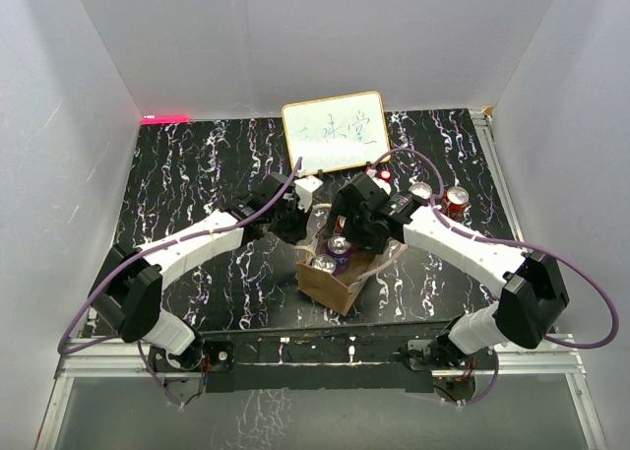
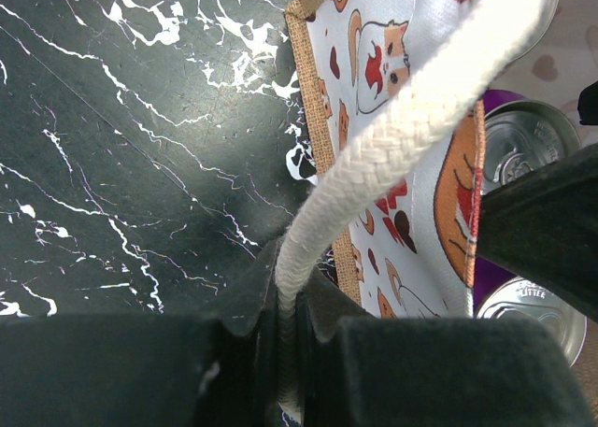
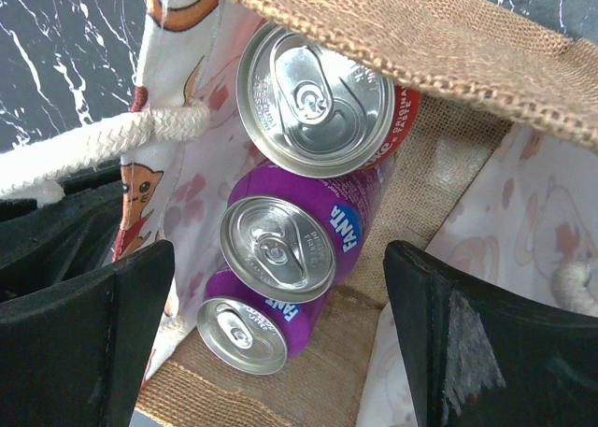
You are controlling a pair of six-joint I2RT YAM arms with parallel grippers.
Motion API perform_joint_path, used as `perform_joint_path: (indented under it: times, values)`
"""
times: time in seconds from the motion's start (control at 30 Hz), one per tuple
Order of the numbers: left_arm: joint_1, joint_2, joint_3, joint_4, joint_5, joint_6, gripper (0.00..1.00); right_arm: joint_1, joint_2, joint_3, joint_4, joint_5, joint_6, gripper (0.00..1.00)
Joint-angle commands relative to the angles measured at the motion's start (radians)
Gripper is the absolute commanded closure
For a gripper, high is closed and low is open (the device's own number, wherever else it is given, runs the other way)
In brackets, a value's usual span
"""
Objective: Take the beverage out of the canvas bag
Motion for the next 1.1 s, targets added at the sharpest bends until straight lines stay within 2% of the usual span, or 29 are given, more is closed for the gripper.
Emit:
perform_joint_path:
  times: [0.0, 0.8, 1.07]
  values:
    - [-0.010, -0.038, 0.027, -0.033, 0.004, 0.011, 1.00, 0.008, 0.009, -0.006, 0.040, 0.043, 0.096, 0.02]
    - [-0.012, -0.031, 0.029, -0.036, 0.004, 0.011, 1.00, 0.041, 0.220, -0.016, 0.043, 0.072, 0.174, 0.02]
    - [-0.012, -0.026, 0.031, -0.038, 0.000, 0.011, 1.00, 0.046, 0.220, -0.001, 0.023, 0.106, 0.179, 0.07]
